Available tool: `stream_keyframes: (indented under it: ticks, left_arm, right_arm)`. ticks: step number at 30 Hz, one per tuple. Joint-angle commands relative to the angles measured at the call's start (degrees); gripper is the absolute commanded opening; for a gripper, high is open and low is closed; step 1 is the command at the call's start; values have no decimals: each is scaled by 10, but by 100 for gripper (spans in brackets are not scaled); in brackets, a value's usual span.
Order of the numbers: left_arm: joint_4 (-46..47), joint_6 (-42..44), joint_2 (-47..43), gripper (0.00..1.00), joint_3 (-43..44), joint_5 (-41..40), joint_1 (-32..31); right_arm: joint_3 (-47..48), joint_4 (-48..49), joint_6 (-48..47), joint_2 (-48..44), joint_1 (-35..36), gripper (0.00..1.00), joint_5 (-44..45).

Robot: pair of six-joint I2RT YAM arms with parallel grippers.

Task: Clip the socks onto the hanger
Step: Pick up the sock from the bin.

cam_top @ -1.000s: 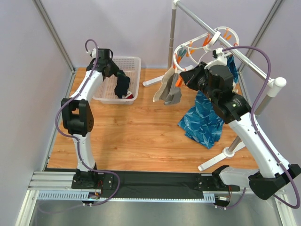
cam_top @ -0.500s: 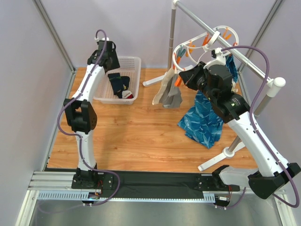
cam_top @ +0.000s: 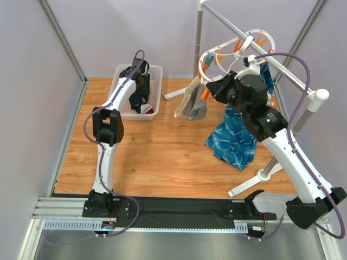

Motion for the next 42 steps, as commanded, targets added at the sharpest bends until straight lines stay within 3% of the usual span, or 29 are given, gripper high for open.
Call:
stream_keyframes:
  ticks: [1, 19, 22, 25, 27, 32, 35, 37, 38, 42]
  left_arm:
    - [6, 35, 1, 58, 10, -46, -8]
    - [-15, 41, 16, 51, -33, -76, -18]
    - [-8, 52, 16, 35, -25, -79, -18]
    - [-14, 53, 16, 2, 2, -72, -17]
    - [-23, 46, -3, 0, 13, -55, -15]
    - [-39, -32, -115, 0, -1, 55, 1]
    - [20, -110, -221, 0, -78, 166, 19]
    - [78, -183, -282, 0, -178, 251, 31]
    - [125, -207, -334, 0, -208, 270, 33]
    - [154, -342, -408, 0, -286, 343, 27]
  right_arm:
    - [-18, -41, -4, 9, 9, 0, -56]
    - [-24, -28, 4, 10, 8, 0, -65]
    - [-22, -33, 4, 9, 8, 0, -62]
    - [-21, -34, 1, 6, 9, 0, -60]
    - [-21, -37, -1, 6, 9, 0, -58]
    - [-20, -41, -9, 1, 9, 0, -51]
    - [-21, -36, -15, 2, 9, 0, -57]
    - [-25, -21, -15, 3, 9, 0, -68]
    - [-31, -11, -17, 1, 9, 0, -75]
    - [-50, 27, -28, -1, 9, 0, -108]
